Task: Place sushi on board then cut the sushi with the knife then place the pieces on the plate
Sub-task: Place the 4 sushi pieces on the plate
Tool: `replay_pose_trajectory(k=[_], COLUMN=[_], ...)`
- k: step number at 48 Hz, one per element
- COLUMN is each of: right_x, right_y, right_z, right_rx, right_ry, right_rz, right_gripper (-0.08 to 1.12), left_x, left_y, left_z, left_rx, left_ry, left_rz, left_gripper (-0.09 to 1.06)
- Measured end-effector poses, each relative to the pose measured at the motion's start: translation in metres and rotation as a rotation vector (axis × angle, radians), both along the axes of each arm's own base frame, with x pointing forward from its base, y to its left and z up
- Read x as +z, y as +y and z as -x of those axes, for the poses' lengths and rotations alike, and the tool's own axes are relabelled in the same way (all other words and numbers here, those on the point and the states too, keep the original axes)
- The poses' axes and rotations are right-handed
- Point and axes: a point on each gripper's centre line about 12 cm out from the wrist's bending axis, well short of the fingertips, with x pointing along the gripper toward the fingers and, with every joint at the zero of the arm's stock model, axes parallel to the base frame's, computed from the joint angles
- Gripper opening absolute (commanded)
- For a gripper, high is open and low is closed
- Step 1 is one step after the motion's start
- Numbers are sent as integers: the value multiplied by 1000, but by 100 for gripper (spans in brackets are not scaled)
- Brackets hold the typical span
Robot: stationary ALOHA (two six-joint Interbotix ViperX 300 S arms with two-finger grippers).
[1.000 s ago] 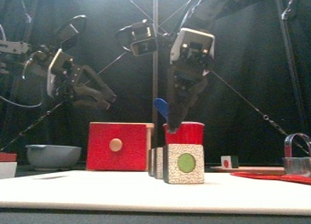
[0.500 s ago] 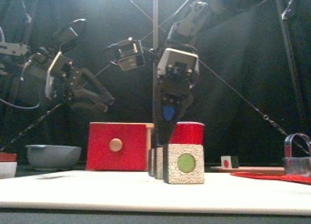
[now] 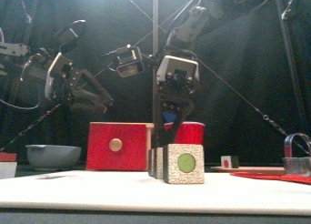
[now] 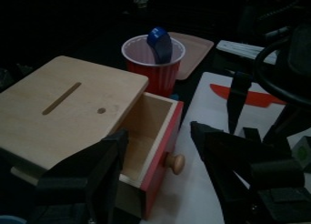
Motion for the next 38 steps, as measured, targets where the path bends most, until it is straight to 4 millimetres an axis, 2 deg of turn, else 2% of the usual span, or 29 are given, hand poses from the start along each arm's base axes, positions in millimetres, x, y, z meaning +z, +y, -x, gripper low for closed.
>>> replay_pose_trajectory(k=[14, 24, 30, 38], right_x=[-2, -5, 3, 38], right_y=[-5, -15, -24, -34], right_z=[-2, 1, 20, 65], right_rx=[-13, -56, -93, -231], right_ry=[-6, -10, 2, -39], right_rz=[-3, -13, -27, -95], right_gripper=[68, 65, 65, 65], left_x=[-1, -1, -1, -2], left_y=[-1, -1, -1, -1], left_z=[1, 1, 1, 2], left_rx=[1, 1, 1, 2], left_ry=[2, 4, 4, 10], left_rz=[3, 5, 4, 5], left_gripper=[91, 91, 91, 91])
